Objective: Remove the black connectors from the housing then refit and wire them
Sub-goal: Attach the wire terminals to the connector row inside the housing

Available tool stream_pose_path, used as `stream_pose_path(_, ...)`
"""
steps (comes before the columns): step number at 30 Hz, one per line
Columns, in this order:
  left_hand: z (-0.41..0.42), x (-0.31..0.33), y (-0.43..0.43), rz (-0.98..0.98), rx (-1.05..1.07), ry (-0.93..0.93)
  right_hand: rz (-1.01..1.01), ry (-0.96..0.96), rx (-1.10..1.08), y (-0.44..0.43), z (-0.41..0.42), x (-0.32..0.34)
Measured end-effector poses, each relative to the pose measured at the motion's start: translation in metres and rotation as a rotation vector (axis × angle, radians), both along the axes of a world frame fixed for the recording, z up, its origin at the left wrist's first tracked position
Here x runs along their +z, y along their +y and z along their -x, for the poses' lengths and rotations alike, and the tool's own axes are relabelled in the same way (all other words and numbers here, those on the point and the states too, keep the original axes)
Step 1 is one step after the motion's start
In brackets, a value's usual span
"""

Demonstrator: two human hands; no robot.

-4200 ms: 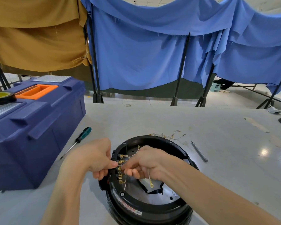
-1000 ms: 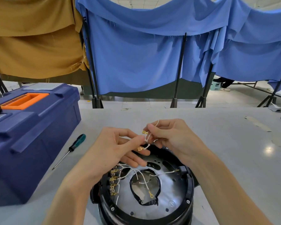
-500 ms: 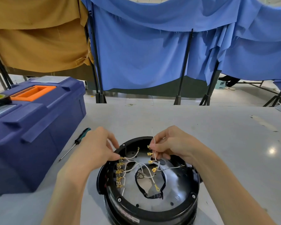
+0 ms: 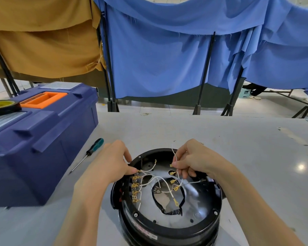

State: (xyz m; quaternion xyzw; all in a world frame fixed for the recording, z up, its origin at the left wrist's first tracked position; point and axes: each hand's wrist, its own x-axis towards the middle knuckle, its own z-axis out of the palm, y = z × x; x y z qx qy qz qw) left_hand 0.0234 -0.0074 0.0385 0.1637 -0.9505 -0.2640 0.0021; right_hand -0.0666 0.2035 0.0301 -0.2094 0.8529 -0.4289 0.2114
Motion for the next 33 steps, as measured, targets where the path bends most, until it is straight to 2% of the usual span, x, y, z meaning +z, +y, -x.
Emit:
stream_pose_path(3,0.0,0.0,0.0,-0.013,0.019,-0.001,-0.026,0.056,-0.03,-0.002,0.0,-0.003)
stream_pose_path(7,0.0,0.001,-0.001,-0.02,0.063,-0.025,0.035,0.045,-0.043,-0.009,-0.004,-0.009)
stream_pose_path(13,-0.001,0.004,0.0,-0.12,0.125,-0.102,0.153,-0.084,0.021,-0.02,-0.017,-0.017)
stream_pose_path(19,0.0,0.007,0.006,-0.015,0.128,-0.126,0.175,-0.182,0.061,-0.031,-0.027,-0.019)
stream_pose_path(25,-0.001,0.008,0.007,0.042,0.131,-0.127,0.2,-0.39,0.03,-0.035,-0.025,-0.017)
stream_pose_path(33,0.0,0.008,0.004,-0.024,0.135,-0.132,0.217,-0.515,0.042,-0.044,-0.022,-0.017)
